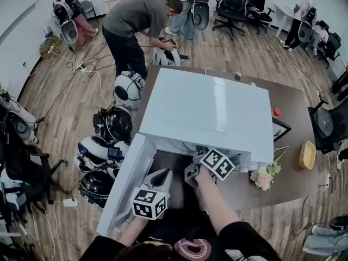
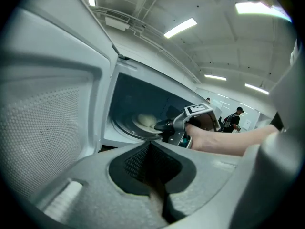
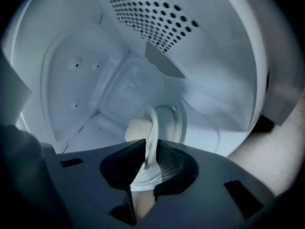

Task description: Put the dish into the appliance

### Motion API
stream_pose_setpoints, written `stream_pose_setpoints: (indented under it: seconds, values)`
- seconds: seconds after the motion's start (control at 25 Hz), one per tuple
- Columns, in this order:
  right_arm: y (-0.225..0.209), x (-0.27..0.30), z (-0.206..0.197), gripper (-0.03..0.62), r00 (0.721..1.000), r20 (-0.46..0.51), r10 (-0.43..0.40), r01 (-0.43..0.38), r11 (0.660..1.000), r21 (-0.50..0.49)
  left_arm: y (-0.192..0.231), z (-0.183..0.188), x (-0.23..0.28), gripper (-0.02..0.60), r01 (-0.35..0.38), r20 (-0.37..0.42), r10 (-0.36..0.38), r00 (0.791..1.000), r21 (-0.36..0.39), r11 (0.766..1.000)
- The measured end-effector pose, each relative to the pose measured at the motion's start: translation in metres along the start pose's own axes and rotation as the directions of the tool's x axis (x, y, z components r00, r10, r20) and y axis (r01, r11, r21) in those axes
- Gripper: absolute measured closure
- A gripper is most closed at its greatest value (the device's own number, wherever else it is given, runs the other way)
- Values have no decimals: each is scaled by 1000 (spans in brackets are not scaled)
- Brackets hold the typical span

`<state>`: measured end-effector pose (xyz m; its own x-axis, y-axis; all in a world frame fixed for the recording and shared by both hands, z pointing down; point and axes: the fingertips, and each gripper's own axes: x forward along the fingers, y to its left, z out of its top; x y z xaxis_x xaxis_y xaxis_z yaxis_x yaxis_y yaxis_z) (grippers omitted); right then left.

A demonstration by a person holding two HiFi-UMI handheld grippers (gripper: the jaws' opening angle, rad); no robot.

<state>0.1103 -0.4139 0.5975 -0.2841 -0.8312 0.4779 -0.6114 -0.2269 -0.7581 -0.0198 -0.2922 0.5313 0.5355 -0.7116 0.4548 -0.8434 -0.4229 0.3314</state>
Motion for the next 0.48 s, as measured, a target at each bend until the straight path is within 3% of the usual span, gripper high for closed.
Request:
stream_pose_setpoints:
  seconds: [0.24, 0.36, 0.48]
  values:
    - [6, 3, -4, 436, 998, -58, 24, -34, 984, -173, -3, -3, 4, 572, 23, -30, -23, 999, -2, 1000]
    - [13, 3, -6, 354, 996, -81, 49, -67, 966, -248, -5, -2, 4, 572, 26, -29, -26, 999, 1, 1000]
    - [15, 2, -9, 312, 994, -103, 32, -66, 935, -348, -6, -2, 4, 572, 25, -28, -25, 999, 6, 1000]
